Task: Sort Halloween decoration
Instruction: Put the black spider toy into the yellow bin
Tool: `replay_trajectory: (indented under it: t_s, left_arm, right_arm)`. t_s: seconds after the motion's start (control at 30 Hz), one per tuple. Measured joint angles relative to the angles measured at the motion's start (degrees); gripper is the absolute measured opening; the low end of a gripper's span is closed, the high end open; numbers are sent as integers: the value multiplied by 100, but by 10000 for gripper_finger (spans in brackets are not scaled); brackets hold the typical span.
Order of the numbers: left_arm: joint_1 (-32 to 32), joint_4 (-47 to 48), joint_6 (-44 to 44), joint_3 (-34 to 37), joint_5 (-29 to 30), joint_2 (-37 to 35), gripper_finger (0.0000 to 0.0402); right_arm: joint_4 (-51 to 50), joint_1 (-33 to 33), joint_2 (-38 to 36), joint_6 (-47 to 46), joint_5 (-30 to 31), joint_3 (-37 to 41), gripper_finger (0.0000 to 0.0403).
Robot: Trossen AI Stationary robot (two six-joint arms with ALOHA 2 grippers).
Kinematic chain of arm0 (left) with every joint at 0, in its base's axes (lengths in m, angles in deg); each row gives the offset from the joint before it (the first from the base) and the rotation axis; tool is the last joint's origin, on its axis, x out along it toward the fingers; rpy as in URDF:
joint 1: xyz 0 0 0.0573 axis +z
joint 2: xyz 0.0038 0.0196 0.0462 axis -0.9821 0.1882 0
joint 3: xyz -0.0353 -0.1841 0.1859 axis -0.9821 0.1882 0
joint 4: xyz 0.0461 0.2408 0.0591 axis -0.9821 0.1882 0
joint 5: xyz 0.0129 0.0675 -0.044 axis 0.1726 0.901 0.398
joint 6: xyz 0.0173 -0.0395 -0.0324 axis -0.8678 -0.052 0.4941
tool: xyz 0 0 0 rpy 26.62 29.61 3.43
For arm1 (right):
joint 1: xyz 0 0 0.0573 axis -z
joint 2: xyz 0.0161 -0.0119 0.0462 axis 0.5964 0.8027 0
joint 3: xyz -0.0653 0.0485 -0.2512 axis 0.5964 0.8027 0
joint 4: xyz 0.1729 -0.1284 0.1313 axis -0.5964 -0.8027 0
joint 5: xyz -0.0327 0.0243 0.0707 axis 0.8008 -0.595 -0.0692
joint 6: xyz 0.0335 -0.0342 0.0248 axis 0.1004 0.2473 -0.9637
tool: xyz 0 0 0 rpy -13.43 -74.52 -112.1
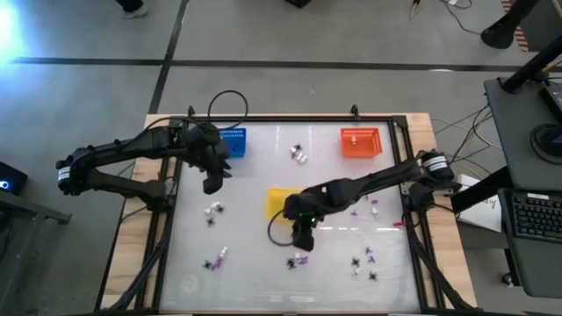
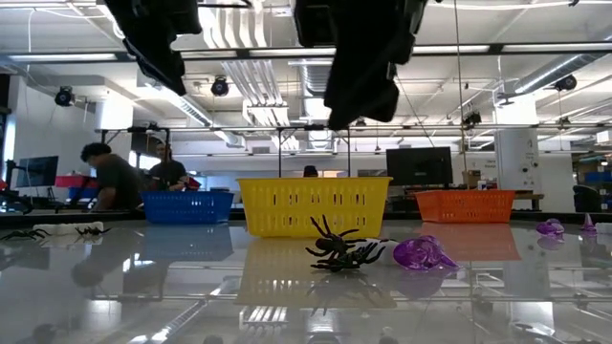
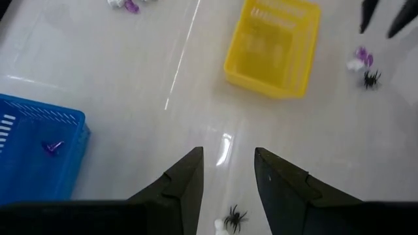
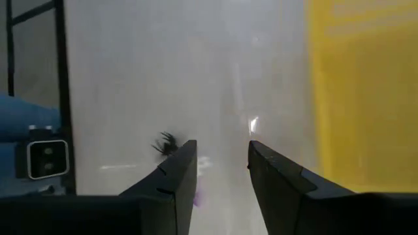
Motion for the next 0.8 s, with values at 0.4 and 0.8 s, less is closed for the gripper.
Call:
replay_trajectory:
  t_s: [0.4, 0.8]
  left_arm:
    - [0, 313, -404, 0, -7, -30, 119]
    - [0, 319, -464, 0, -13, -42, 119]
  right_arm:
    - [11, -579, 936, -25, 2, -802, 146]
    - [13, -693, 1405, -400, 2, -808, 143]
